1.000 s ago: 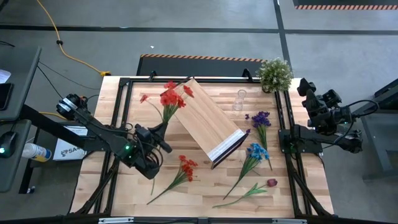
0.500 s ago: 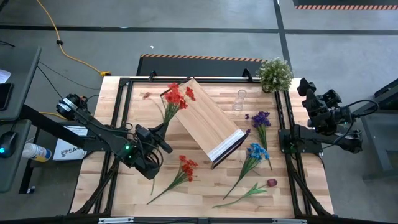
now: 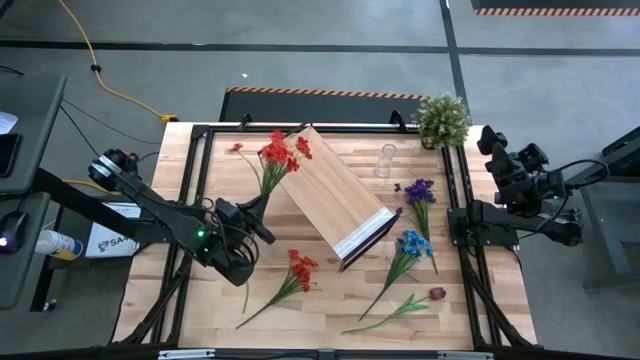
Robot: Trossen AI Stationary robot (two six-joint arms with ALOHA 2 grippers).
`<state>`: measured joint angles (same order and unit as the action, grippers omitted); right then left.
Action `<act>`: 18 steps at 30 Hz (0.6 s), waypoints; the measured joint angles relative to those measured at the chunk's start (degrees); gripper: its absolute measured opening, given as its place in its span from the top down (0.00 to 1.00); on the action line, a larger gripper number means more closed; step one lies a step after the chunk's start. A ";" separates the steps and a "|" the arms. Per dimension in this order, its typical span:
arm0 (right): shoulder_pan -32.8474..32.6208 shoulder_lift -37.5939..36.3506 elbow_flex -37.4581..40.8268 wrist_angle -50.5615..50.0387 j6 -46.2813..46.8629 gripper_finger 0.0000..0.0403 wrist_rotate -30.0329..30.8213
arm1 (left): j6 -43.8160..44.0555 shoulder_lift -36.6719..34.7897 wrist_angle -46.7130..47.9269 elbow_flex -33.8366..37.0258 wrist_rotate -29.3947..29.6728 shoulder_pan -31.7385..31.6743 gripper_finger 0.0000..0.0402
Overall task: Pick and place flowers into a vace then onto a shelf
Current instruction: Put the top red flowers into the bottom transparent vase
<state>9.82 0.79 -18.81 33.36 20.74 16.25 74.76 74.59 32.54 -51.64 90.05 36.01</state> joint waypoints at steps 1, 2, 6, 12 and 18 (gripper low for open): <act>0.02 0.01 0.00 -0.01 0.07 0.15 -0.07 | 0.04 -0.22 -0.10 0.00 0.10 0.00 0.89; 0.02 -0.01 0.00 -0.07 0.11 0.15 -0.21 | 0.03 -0.34 -0.47 0.00 0.08 0.00 0.89; 0.00 0.00 0.00 -0.22 0.21 0.15 -0.65 | -3.71 -0.36 -4.83 0.00 0.06 0.00 0.89; 0.00 -0.01 0.00 -0.12 0.24 0.15 -2.69 | -10.08 0.50 -10.13 -0.09 -0.03 -0.02 0.89; 0.00 -0.01 0.00 0.33 0.27 0.15 -4.41 | -12.58 0.53 -11.71 -0.07 -0.08 -0.42 0.89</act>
<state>9.82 0.78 -18.81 33.70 21.00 11.84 62.18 75.11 20.82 -51.70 89.97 35.59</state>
